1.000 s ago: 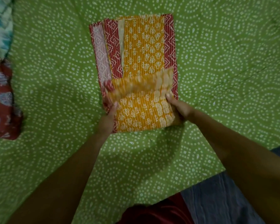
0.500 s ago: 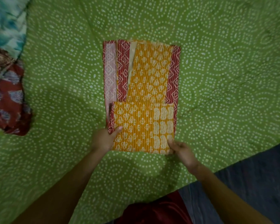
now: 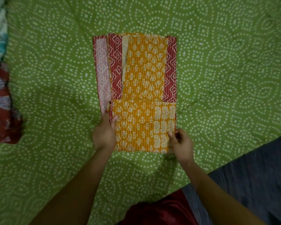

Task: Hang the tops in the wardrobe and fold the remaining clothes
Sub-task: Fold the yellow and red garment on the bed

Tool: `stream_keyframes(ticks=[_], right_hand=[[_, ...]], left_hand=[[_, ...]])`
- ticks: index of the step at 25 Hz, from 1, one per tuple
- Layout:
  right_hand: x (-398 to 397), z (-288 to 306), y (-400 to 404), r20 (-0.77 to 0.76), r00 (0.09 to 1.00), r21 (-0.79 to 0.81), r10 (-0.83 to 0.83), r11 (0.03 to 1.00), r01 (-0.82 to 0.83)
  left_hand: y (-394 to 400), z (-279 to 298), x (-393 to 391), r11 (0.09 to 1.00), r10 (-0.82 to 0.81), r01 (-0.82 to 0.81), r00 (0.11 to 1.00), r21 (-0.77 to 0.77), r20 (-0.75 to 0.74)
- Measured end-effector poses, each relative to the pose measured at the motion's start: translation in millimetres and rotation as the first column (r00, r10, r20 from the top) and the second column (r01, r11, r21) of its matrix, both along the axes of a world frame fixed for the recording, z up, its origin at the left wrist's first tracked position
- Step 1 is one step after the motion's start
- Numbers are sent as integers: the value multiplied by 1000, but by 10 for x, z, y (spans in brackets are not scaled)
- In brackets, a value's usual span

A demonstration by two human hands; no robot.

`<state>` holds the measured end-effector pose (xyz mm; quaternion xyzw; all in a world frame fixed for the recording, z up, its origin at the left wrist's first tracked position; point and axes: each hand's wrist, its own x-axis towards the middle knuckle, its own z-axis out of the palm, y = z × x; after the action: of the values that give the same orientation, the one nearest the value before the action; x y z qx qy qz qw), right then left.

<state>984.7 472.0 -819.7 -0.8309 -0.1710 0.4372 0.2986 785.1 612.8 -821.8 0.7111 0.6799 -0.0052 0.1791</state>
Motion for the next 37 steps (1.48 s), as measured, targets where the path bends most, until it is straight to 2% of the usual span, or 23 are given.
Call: stream_keyframes(ticks=[4, 5, 6, 7, 9, 10, 13, 14, 16, 17, 18, 19, 20, 21, 22, 24, 26, 28, 29, 31, 32, 34, 37], right_hand=[[147, -6, 101, 280, 918, -107, 280, 960, -260], [241, -21, 74, 435, 794, -98, 424, 899, -426], [374, -50, 30, 574, 571, -144, 587, 759, -635], [535, -88, 9, 625, 296, -244, 722, 541, -805], [801, -177, 149, 614, -142, -386, 777, 139, -912], [865, -246, 303, 595, -266, -427, 758, 17, -904], [922, -361, 845, 520, -459, -480, 721, -197, -855], [957, -402, 966, 510, -460, -450, 727, -231, -863], [1015, -396, 1051, 408, -304, -250, 861, -214, -944], [995, -287, 1043, 348, -106, -95, 931, -78, -992], [1009, -326, 996, 243, 173, 72, 955, 160, -985], [993, -300, 1009, 96, 467, 172, 879, 448, -877], [995, -305, 1073, -113, 713, 175, 692, 720, -672], [1010, -331, 1175, -231, 852, 104, 470, 882, -459], [1058, -387, 1289, -286, 910, 68, 301, 953, -294], [1102, -396, 1550, -309, 944, -16, 117, 992, -128], [1056, -342, 1744, -198, 976, -75, 93, 991, -110], [893, -214, 1746, 112, 987, -113, 119, 988, -106], [753, -122, 1707, 324, 941, -77, 98, 994, -77], [475, -61, 1662, 637, 751, -20, 175, 977, -210], [357, -89, 1686, 666, 674, -79, 320, 928, -363], [231, -283, 1814, 608, 544, -209, 578, 778, -593], [329, -627, 2268, 648, 469, -279, 600, 760, -587]], left_hand=[[194, 21, -60, 985, -127, 124, 992, 124, 21], [278, 37, -112, 918, -338, 326, 941, 226, 18], [367, 62, -172, 764, -603, 580, 798, 283, -8], [477, 87, -256, 530, -825, 800, 563, 280, -47], [738, 93, -417, 94, -981, 980, 121, 173, -152], [861, 54, -449, -6, -982, 994, 15, 109, -189], [1132, -161, -346, -21, -984, 999, -25, -28, -177], [1218, -202, -285, -27, -987, 997, -38, -69, -158], [1343, -255, -215, -41, -997, 995, -47, -86, -68], [1373, -315, -234, -32, -999, 997, -35, -64, -34], [1350, -344, -261, 65, -996, 997, 67, -42, 59], [1310, -372, -312, 262, -940, 964, 266, -47, 213], [1260, -342, -283, 558, -737, 824, 548, -100, 395], [1214, -287, -190, 796, -425, 579, 743, -178, 517], [1205, -259, -71, 919, -82, 288, 807, -269, 585], [1332, -189, 173, 946, 175, 28, 794, -322, 582], [1466, -96, 320, 935, 247, -44, 793, -351, 557], [1473, 6, 398, 947, 255, -124, 851, -295, 460], [1398, 41, 418, 982, 181, -151, 925, -114, 334], [1178, 134, 615, 959, -91, 52, 987, 279, 130], [1117, 148, 765, 914, -295, 259, 953, 312, 73], [1119, -43, 1012, 791, -594, 596, 802, 139, -60], [1509, -444, 1237, 843, -529, 537, 840, 39, -124]])
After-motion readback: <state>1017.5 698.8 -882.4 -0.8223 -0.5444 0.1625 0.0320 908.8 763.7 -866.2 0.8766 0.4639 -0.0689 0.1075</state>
